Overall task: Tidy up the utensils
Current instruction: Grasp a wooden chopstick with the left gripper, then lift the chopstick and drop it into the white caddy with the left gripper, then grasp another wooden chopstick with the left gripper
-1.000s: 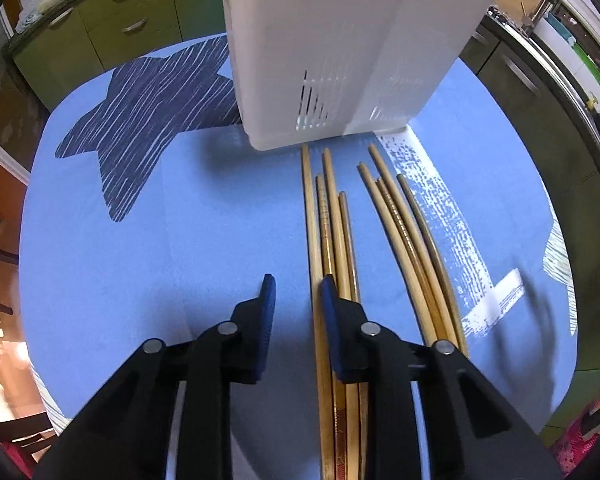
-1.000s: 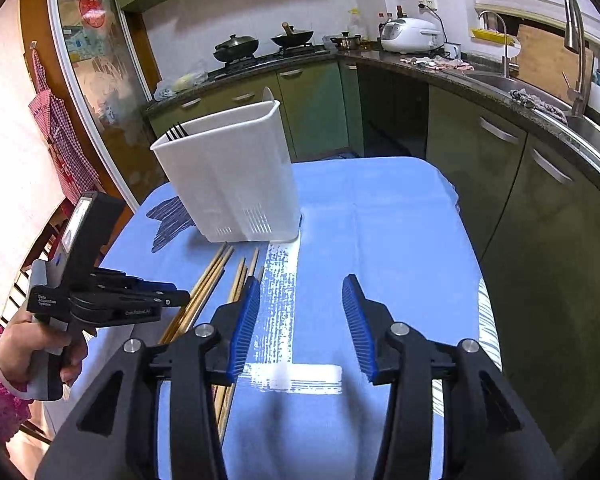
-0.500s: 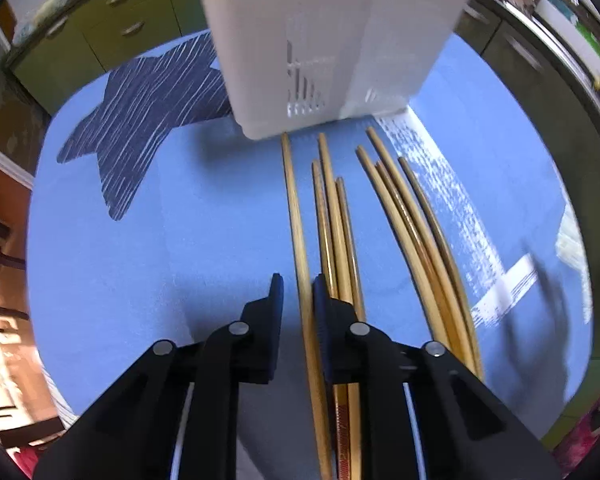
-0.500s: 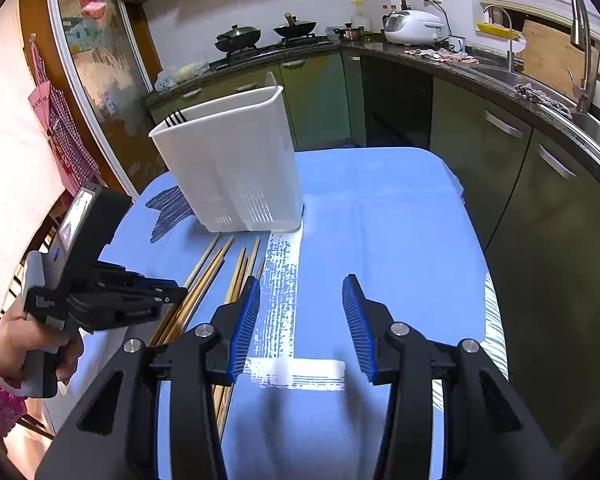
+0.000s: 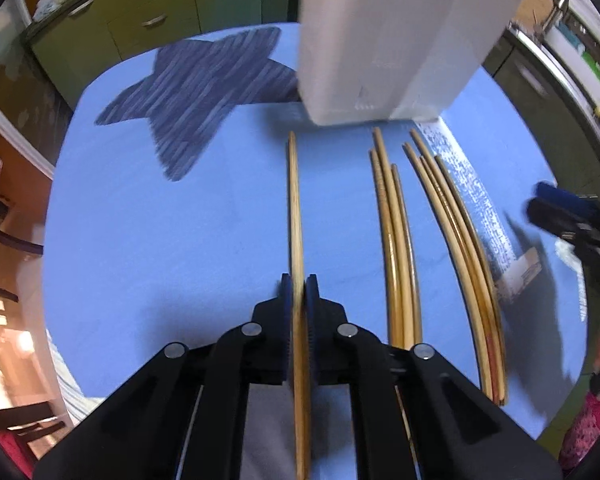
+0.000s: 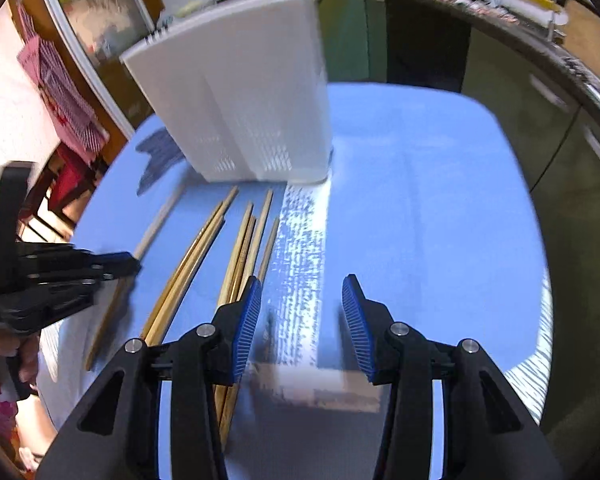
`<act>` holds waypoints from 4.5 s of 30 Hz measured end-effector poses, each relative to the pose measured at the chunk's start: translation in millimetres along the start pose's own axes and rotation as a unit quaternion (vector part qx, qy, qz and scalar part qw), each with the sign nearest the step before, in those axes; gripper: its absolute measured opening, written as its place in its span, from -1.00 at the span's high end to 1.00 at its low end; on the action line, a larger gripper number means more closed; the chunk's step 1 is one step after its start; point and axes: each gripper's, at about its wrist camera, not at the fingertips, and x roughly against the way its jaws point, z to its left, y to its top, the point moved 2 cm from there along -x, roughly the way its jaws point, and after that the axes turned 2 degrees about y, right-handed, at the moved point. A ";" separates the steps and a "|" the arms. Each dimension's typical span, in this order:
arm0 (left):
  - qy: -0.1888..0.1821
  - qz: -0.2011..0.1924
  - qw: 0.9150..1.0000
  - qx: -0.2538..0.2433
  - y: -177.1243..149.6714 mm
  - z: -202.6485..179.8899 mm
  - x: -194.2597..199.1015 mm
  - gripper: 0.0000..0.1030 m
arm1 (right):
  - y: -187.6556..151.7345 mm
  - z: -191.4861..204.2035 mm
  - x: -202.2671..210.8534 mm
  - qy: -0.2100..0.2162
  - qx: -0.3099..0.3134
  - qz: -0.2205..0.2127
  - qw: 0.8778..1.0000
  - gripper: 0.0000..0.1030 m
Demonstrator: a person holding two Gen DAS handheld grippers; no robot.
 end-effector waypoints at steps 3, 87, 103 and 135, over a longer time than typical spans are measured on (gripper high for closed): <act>-0.002 -0.033 0.999 0.012 -6.5 12.7 18.7 0.87 | 5.4 5.2 -17.7 0.007 -0.001 0.024 1.000 0.39; -0.034 -0.338 0.940 -0.027 120.6 -32.5 228.5 0.87 | 1.4 38.0 228.1 0.021 0.032 -0.230 0.972 0.89; -0.006 -0.222 0.974 -0.031 121.3 -32.2 138.8 0.59 | 37.5 36.9 249.4 0.030 0.032 -0.254 0.966 0.89; -0.034 -0.099 0.993 -0.057 14.0 -30.5 94.7 0.06 | 138.8 31.6 152.8 -0.012 0.005 -0.228 0.974 0.62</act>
